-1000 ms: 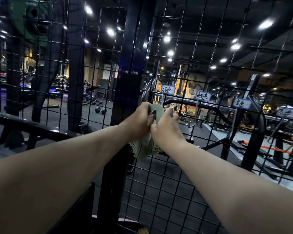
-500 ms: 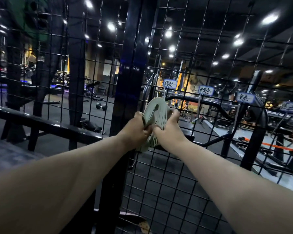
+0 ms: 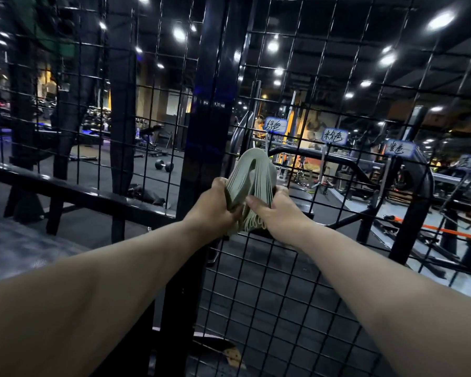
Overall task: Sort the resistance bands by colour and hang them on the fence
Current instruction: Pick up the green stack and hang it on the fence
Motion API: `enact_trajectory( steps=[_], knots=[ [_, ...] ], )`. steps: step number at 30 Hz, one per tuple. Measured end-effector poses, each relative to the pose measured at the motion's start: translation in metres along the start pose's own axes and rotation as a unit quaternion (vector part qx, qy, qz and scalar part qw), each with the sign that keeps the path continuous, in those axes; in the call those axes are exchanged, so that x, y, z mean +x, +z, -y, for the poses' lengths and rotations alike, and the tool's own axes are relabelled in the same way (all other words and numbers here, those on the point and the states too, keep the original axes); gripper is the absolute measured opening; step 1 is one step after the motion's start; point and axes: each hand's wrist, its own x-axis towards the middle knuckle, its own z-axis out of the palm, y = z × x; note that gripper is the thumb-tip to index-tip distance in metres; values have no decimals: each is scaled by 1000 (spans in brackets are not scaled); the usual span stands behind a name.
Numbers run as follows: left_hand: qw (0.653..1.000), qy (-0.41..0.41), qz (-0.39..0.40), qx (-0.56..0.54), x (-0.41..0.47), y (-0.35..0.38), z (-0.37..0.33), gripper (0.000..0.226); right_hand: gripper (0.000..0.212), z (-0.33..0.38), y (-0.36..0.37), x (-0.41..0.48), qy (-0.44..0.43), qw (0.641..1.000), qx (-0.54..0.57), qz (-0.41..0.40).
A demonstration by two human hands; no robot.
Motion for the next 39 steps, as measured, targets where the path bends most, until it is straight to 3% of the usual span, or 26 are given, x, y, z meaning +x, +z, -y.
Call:
enact_trajectory(
  steps=[3, 8, 13, 18, 22, 29, 32, 35, 39],
  knots=[
    [1000, -11, -17, 22, 1, 4, -2, 35, 47, -3, -1, 3, 7, 1000, 14, 8],
    [999, -6, 6, 48, 3, 17, 1, 22, 37, -5, 4, 7, 12, 1000, 11, -13],
    [997, 1, 11, 71, -2, 19, -2, 47, 55, 0, 13, 2, -16, 992, -53, -116],
    [972, 37, -17, 233, -11, 19, 3, 76, 72, 2, 15, -3, -29, 982, -119, -145],
    [977, 65, -16, 200, -16, 14, -1, 74, 73, 3, 18, -5, -34, 970, -178, -164],
    [892, 111, -117, 422, -15, 21, -1, 88, 89, 16, 15, -12, -56, 957, -205, -195],
    [883, 120, -177, 417, -13, 19, 0, 80, 85, 19, 12, -12, -68, 964, -185, -177],
    [903, 114, -169, 377, -8, 11, -4, 76, 75, 20, 10, -10, -115, 960, -175, -185],
    [934, 149, -167, 279, 6, -3, -16, 65, 55, 27, 0, 3, -233, 924, -193, -233]
  ],
)
